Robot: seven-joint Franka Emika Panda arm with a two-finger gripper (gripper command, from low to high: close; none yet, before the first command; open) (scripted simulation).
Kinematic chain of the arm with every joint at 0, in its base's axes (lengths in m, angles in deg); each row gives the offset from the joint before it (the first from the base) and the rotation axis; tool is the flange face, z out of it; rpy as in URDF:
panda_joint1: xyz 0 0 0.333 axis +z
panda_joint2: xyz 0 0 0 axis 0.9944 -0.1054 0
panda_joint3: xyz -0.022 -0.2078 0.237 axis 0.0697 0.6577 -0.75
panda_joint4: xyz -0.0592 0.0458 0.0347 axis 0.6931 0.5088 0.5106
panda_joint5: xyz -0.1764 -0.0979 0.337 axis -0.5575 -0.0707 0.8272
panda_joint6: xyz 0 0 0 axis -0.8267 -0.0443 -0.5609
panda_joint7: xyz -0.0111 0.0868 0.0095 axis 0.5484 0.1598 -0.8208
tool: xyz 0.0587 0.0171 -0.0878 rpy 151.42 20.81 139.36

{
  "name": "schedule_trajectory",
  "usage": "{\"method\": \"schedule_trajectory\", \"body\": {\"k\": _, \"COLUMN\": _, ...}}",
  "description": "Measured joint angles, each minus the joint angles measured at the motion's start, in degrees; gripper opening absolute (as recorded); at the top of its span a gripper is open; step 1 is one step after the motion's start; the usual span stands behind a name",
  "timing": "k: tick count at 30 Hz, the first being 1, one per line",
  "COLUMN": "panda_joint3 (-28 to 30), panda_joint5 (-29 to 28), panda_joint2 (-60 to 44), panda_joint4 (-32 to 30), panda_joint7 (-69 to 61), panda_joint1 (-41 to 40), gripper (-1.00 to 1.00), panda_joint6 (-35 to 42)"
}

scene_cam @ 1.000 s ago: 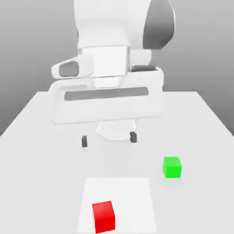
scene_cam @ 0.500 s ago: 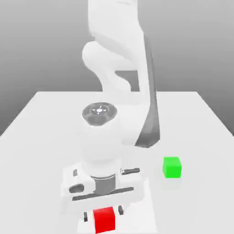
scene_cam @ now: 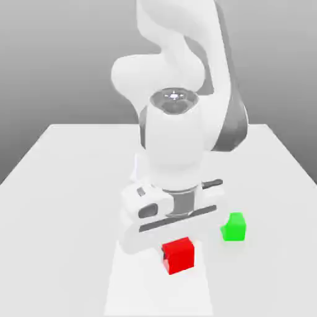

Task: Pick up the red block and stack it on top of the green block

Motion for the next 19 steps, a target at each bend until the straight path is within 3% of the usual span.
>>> {"method": "schedule_trajectory", "body": {"k": 8, "panda_joint3": -7.2, "panda_joint5": 0.1, "panda_joint2": 15.6, "panda_joint4": -15.3, "panda_joint7": -5.1, "panda_joint1": 12.2, "gripper": -1.0, "panda_joint6": 0.1}}
{"method": "schedule_trajectory", "body": {"k": 16, "panda_joint3": -8.8, "panda_joint5": -5.5, "panda_joint2": 2.3, "panda_joint4": -16.3, "panda_joint7": -1.8, "panda_joint1": 11.1, "gripper": -1.0, "panda_joint6": -14.2}}
{"method": "schedule_trajectory", "body": {"k": 17, "panda_joint3": -8.6, "panda_joint5": -6.4, "panda_joint2": 1.1, "panda_joint4": -16.2, "panda_joint7": -1.2, "panda_joint1": 11.1, "gripper": 1.0, "panda_joint6": -15.4}}
{"method": "schedule_trajectory", "body": {"k": 19, "panda_joint3": -8.6, "panda_joint5": -6.4, "panda_joint2": 1.1, "panda_joint4": -16.2, "panda_joint7": -1.2, "panda_joint1": 11.0, "gripper": 1.0, "panda_joint6": -15.4}}
